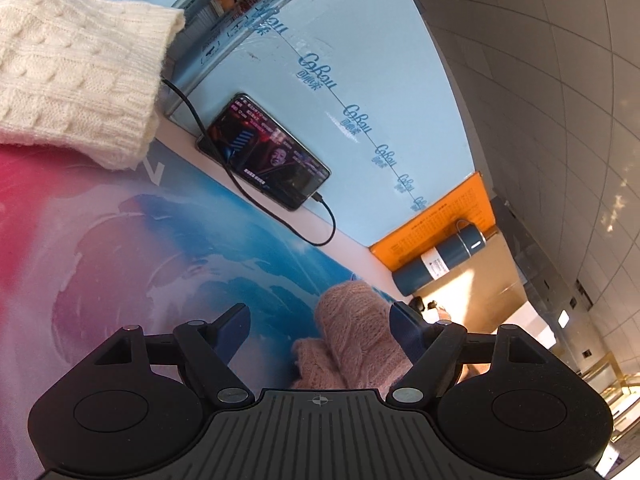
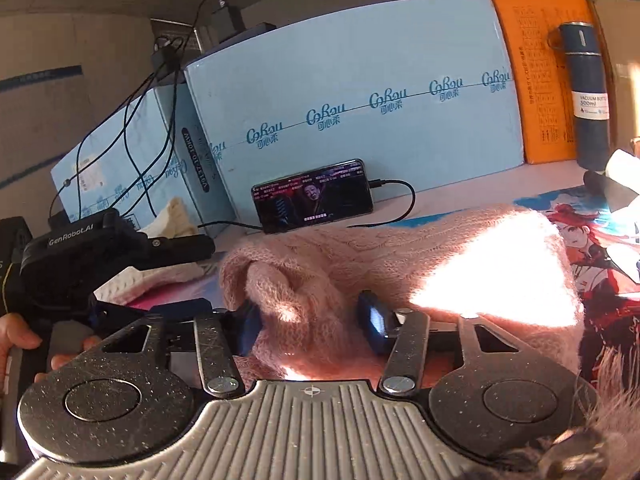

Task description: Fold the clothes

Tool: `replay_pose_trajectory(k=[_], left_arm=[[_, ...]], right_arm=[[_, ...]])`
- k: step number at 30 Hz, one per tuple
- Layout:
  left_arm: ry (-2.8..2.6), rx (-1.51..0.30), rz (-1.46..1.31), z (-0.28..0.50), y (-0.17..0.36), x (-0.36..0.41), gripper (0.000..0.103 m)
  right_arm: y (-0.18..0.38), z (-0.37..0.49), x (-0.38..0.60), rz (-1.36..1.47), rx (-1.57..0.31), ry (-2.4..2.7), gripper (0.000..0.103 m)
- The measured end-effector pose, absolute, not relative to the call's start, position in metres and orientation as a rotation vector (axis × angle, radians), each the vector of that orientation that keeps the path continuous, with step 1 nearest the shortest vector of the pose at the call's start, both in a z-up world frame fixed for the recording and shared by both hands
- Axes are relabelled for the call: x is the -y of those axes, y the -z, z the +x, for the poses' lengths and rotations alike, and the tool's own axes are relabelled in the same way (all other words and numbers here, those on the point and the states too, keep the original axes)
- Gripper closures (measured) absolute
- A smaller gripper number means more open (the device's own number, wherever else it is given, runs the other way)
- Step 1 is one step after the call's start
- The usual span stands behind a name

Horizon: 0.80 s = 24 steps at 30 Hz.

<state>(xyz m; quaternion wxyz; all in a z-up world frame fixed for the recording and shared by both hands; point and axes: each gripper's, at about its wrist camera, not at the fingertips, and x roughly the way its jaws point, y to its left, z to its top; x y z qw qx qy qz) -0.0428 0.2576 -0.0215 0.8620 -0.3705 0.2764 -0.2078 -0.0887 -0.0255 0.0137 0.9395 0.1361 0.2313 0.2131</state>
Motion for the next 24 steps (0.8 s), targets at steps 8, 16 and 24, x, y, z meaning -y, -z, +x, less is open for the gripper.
replay_pose_trajectory(k=[8,16,24], left_arm=[[0.536,-0.676,-0.563,-0.042,0.022,-0.214,0.023],[0.562,-0.66,-0.298,-0.055,0.022,-0.178,0.075],[0.38,-0.496,-0.41,-0.065,0.001,-0.229,0.09]], right_arm=[[-0.019,-0.097,0.083,0.623,-0.366,-0.449,0.085],[-0.02,-0.102,0.107,0.737,-0.282,-0.445,0.085],[-0.045,-0.107,0.116,0.769,-0.13,-0.456,0.085]])
